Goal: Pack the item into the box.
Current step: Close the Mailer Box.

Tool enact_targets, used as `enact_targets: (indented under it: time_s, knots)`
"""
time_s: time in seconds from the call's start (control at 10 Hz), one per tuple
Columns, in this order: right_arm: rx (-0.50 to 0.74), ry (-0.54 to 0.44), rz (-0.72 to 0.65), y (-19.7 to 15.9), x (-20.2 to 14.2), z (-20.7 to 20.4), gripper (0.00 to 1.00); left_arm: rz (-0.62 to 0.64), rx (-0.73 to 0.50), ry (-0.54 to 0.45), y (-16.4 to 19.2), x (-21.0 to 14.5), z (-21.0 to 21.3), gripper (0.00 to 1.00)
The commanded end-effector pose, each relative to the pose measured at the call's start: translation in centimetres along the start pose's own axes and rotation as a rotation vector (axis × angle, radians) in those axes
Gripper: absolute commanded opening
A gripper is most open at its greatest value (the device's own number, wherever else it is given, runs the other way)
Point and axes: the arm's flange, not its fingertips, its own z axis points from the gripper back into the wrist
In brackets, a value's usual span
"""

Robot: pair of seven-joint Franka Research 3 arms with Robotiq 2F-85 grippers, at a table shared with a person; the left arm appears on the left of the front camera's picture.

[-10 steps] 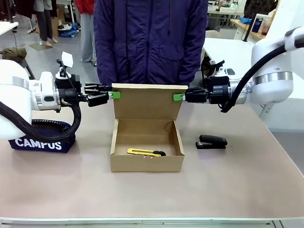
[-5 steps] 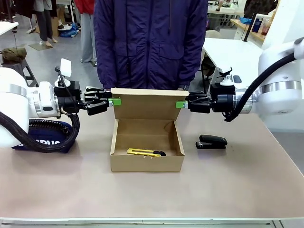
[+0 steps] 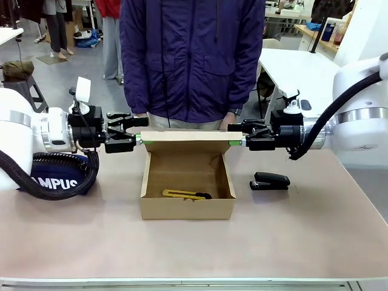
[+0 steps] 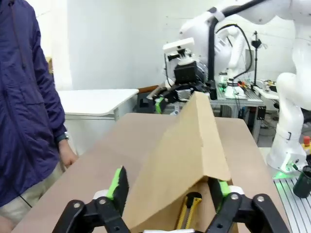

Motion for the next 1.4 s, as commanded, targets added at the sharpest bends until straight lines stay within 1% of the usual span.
enact_targets:
  time_s: [0.0, 0.2, 0.4, 0.6, 0.7, 0.8, 0.9, 1.0, 1.1, 1.2, 1.3]
  knots:
    - [-0.011, -0.014, 0.040, 0.9, -0.4, 0.9, 1.00, -0.033, -0.042, 0.001, -1.0, -0.2, 2.2, 1.00]
    - [0.024, 0.029, 0.034, 1.4, -0.7, 1.2, 1.00, -0.048, -0.059, 0.002, -1.4, -0.4, 2.9, 1.00]
    - [0.023, 0.059, 0.011, 1.6, -1.4, 3.5, 1.00, -0.064, -0.057, 0.018, -1.6, -0.3, 4.2, 1.00]
    - [0.024, 0.012, -0.009, 2.3, -2.0, 7.0, 1.00, -0.066, -0.042, 0.009, -2.0, -0.3, 6.9, 1.00]
    - [0.025, -0.012, -0.020, 2.4, -2.2, 8.0, 1.00, -0.062, -0.036, 0.005, -2.2, -0.2, 8.3, 1.00]
    - [-0.004, -0.057, -0.030, 2.3, -2.2, 8.3, 1.00, -0.070, 0.012, -0.022, -2.3, 0.3, 9.2, 1.00]
    - [-0.041, -0.092, -0.039, 2.0, -1.9, 7.4, 1.00, -0.108, 0.061, -0.076, -2.4, 0.9, 8.7, 1.00]
    - [-0.050, -0.089, -0.029, 1.7, -1.6, 5.8, 1.00, -0.141, 0.073, -0.089, -2.3, 1.2, 7.1, 1.00]
    - [-0.040, -0.055, -0.011, 1.6, -1.4, 4.2, 1.00, -0.167, 0.059, -0.070, -2.2, 1.1, 5.1, 1.00]
    - [-0.051, -0.014, 0.000, 1.2, -1.3, 2.4, 1.00, -0.172, 0.012, -0.076, -2.0, 0.9, 2.8, 1.00]
    - [-0.051, 0.005, 0.018, 0.8, -1.4, 0.7, 1.00, -0.166, -0.010, -0.051, -1.9, 0.6, 1.2, 1.00]
